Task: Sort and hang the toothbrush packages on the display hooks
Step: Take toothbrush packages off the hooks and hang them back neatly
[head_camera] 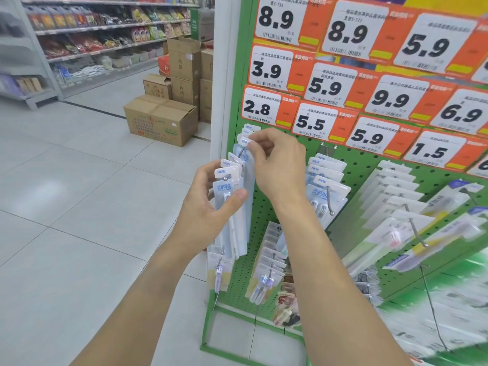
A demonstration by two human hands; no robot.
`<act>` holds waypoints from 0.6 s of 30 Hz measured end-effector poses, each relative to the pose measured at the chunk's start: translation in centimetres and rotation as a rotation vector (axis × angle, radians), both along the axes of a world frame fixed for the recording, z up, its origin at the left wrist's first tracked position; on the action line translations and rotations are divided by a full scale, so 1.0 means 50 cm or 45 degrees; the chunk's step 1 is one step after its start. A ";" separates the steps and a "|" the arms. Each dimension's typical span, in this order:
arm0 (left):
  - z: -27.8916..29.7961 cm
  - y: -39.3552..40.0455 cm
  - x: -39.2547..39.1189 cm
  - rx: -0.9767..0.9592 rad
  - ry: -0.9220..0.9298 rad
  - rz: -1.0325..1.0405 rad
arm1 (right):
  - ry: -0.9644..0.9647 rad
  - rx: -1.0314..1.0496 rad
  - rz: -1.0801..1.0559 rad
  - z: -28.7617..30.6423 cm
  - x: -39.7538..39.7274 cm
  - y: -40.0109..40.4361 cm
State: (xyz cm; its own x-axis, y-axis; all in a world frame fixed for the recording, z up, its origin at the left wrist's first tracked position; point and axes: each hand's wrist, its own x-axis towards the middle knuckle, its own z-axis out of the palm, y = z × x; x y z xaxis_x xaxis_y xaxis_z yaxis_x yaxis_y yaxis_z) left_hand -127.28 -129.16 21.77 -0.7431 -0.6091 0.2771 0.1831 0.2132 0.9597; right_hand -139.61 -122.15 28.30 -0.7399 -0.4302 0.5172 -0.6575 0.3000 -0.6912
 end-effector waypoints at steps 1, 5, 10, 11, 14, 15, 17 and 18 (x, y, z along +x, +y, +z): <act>0.000 0.000 0.000 -0.001 0.000 0.000 | 0.027 0.006 -0.003 0.001 0.002 0.001; 0.002 0.000 -0.002 -0.014 -0.008 0.015 | 0.130 0.041 -0.013 0.004 0.010 0.012; 0.001 -0.001 0.009 -0.056 -0.032 0.044 | 0.308 -0.015 -0.038 0.017 0.044 0.055; 0.003 0.000 0.014 -0.072 -0.037 0.071 | 0.341 -0.034 -0.047 0.018 0.057 0.068; 0.008 0.016 0.042 -0.144 0.083 0.298 | 0.395 -0.101 -0.066 0.013 0.099 0.114; 0.009 0.028 0.057 -0.163 0.178 0.416 | 0.407 -0.126 -0.061 0.009 0.113 0.130; 0.003 0.061 0.088 -0.125 0.370 0.575 | 0.411 -0.185 -0.025 -0.006 0.136 0.162; -0.002 0.079 0.103 -0.092 0.424 0.582 | 0.399 -0.216 0.008 -0.016 0.146 0.178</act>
